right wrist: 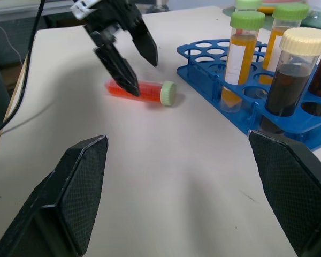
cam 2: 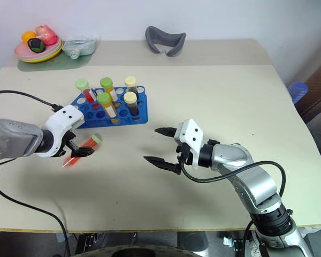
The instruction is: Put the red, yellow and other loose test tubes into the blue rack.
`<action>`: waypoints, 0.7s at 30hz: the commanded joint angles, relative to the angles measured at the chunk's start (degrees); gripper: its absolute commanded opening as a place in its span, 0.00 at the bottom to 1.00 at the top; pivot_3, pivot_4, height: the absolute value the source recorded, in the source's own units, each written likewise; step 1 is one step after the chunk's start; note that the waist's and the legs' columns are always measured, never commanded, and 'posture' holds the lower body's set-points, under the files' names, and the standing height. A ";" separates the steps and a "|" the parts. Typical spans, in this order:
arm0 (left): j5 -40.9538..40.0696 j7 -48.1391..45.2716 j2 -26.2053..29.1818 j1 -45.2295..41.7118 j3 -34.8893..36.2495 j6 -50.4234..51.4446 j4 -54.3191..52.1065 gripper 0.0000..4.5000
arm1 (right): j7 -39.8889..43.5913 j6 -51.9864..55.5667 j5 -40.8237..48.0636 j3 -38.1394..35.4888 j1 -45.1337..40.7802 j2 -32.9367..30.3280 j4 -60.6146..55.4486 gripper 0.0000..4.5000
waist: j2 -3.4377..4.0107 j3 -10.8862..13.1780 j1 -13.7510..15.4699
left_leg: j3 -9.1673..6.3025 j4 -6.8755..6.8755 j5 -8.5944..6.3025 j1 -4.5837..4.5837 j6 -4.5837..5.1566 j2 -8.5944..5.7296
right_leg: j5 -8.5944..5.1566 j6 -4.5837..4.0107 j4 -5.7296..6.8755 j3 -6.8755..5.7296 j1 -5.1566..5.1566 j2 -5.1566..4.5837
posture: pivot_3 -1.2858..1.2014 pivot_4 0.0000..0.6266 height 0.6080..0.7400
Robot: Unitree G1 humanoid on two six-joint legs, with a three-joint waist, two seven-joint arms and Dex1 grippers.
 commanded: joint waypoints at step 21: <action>14.38 -13.17 -6.81 -7.46 -12.24 -4.13 14.28 0.90 | -1.13 1.22 1.72 0.10 0.65 0.90 -3.11 0.95 | 0.16 -0.11 0.65 | 0.01 0.11 0.00 0.00 -0.01 -0.04 | 0.00 0.01 0.00 -0.02 0.13 -0.07 | 0.52 0.24 1.00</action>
